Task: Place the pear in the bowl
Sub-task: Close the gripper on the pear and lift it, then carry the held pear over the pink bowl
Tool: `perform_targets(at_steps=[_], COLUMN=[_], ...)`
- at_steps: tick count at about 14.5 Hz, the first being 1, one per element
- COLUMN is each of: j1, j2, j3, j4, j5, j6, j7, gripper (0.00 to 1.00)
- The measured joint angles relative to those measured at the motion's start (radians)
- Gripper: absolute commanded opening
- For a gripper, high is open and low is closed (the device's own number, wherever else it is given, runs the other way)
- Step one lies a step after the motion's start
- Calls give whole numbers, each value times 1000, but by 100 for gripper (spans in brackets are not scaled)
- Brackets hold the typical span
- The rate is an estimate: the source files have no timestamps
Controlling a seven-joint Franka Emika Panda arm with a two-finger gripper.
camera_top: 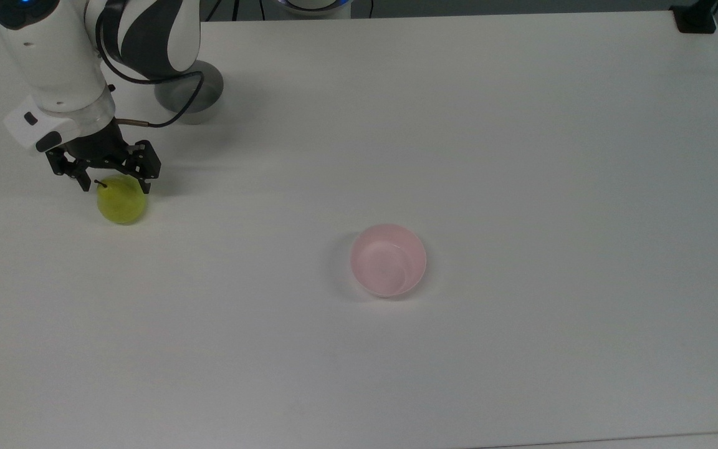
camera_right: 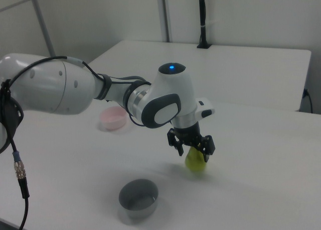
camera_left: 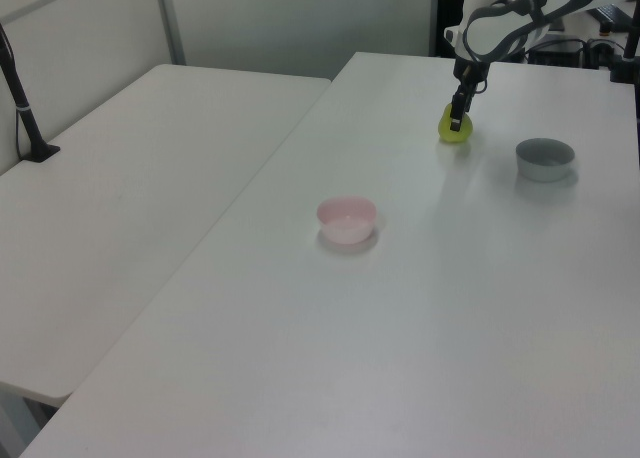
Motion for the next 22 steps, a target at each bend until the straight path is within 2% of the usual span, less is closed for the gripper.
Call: perform_targets(at_steps=[1, 2, 4, 10, 16, 22], j1=[0, 0, 0, 0, 20, 117], j2=[1, 1, 0, -13, -126, -231], j3=[0, 1, 1, 1, 6, 7], j4=[0, 0, 4, 10, 111, 117], j5=[0, 0, 0, 0, 0, -34], j6=[0, 0, 0, -14, -347, -484], j7=[0, 0, 1, 1, 1, 31], gripper=[14, 8, 3, 2, 2, 4])
